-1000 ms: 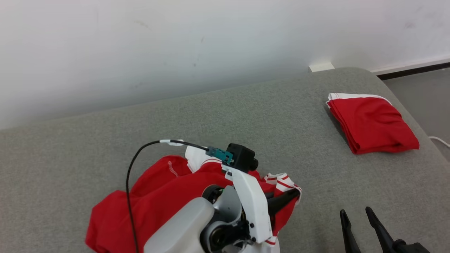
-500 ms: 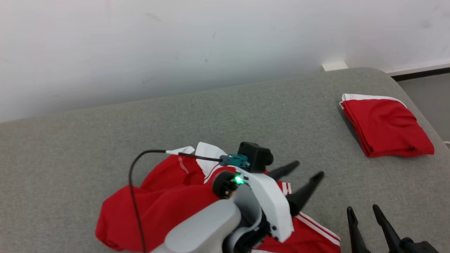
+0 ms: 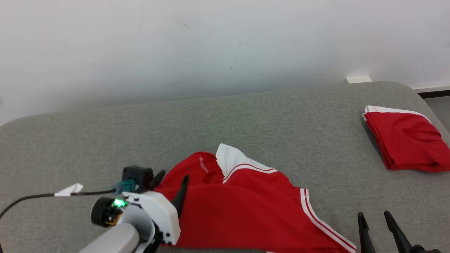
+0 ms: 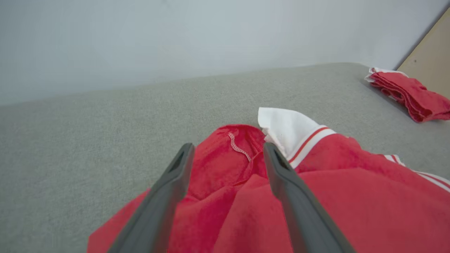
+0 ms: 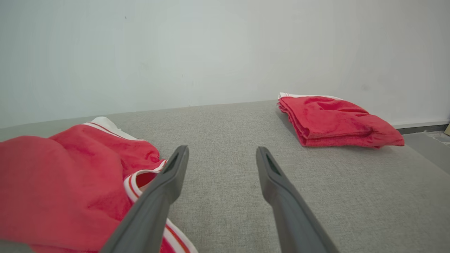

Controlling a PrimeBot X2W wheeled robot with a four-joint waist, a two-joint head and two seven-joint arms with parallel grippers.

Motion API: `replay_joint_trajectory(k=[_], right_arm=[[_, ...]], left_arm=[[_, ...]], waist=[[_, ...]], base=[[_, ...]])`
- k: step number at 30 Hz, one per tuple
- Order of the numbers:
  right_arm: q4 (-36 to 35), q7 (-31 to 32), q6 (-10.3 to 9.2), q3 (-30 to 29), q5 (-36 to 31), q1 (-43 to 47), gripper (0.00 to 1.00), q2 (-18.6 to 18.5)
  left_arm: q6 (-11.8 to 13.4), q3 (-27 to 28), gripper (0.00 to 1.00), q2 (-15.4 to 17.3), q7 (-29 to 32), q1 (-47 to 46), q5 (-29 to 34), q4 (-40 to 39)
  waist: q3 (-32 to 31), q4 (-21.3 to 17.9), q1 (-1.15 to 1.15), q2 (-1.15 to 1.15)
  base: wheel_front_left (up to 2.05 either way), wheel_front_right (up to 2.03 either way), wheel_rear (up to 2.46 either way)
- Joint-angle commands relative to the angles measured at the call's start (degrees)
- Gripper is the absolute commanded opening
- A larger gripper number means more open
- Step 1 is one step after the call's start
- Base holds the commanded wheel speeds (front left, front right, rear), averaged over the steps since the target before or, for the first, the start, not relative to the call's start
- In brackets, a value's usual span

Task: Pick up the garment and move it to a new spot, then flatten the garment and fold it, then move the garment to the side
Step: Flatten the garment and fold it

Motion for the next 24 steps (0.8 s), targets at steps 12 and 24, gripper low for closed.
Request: replay_joint_trajectory(k=[12, 24], right_arm=[[0.38, -0.16, -0.16, 1.49, -0.46, -2.43, 1.00, -0.12], [0.61, -0.16, -0.16, 1.67, -0.28, -1.89, 1.00, -0.11]], left_arm=[[-6.80, -6.32, 1.00, 2.16, 8.62, -1.48, 0.64, -2.29], [-10.25, -7.86, 0.00, -1.36, 10.48, -4.11, -0.73, 9.25]], waist=[[2.59, 1.08, 0.00, 0.00], [3.23, -0.95, 0.00, 0.00]], base=[[0.00, 0.00, 0.00], [0.00, 0.00, 0.00]])
